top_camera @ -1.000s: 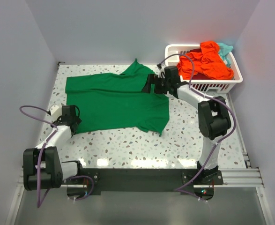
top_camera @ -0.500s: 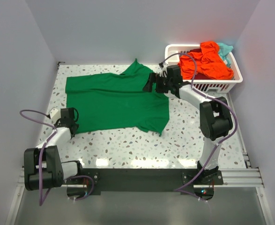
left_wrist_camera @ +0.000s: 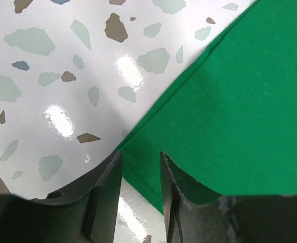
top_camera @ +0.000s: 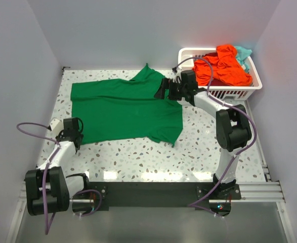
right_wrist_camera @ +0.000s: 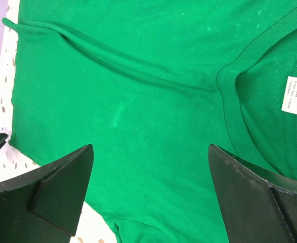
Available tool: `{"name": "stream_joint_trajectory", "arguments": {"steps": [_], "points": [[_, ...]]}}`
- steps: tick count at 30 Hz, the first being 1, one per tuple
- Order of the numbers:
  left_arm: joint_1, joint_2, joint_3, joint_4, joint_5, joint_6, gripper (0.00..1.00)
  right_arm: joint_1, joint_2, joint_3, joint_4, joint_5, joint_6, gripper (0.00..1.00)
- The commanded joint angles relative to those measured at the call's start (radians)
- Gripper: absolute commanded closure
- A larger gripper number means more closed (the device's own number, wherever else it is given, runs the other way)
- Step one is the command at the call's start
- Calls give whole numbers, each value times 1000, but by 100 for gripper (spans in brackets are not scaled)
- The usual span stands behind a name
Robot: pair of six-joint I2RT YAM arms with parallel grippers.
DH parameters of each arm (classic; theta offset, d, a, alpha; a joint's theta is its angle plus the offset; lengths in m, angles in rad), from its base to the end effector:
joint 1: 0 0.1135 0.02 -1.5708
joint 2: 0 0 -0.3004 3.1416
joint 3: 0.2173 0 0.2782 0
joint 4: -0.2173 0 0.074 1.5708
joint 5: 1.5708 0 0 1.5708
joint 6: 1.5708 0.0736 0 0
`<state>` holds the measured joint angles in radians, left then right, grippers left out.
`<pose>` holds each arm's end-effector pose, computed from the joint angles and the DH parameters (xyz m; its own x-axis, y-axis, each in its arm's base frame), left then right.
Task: Fold and stack the t-shirts
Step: Flatten the tshirt out
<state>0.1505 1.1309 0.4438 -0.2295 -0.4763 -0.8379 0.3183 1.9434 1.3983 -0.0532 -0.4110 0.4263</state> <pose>0.2174 0.0671 0.1487 -0.2209 -0.7016 -0.6775 -0.8568 0.4714 -0.2089 0.4748 0.1874 0.2240 -0.7353 0.1568 -0.6593 -0.3255 0.7716 0.5466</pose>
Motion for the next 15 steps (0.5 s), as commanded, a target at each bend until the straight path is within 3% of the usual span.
{"name": "stream_joint_trajectory", "arguments": {"steps": [1, 15], "points": [[12, -26, -11, -22, -27, -32, 59, -53, 0, -16, 6, 44, 12, 1], [46, 102, -20, 90, 82, -23, 62, -71, -12, -39, 18, 35, 16, 1]]}}
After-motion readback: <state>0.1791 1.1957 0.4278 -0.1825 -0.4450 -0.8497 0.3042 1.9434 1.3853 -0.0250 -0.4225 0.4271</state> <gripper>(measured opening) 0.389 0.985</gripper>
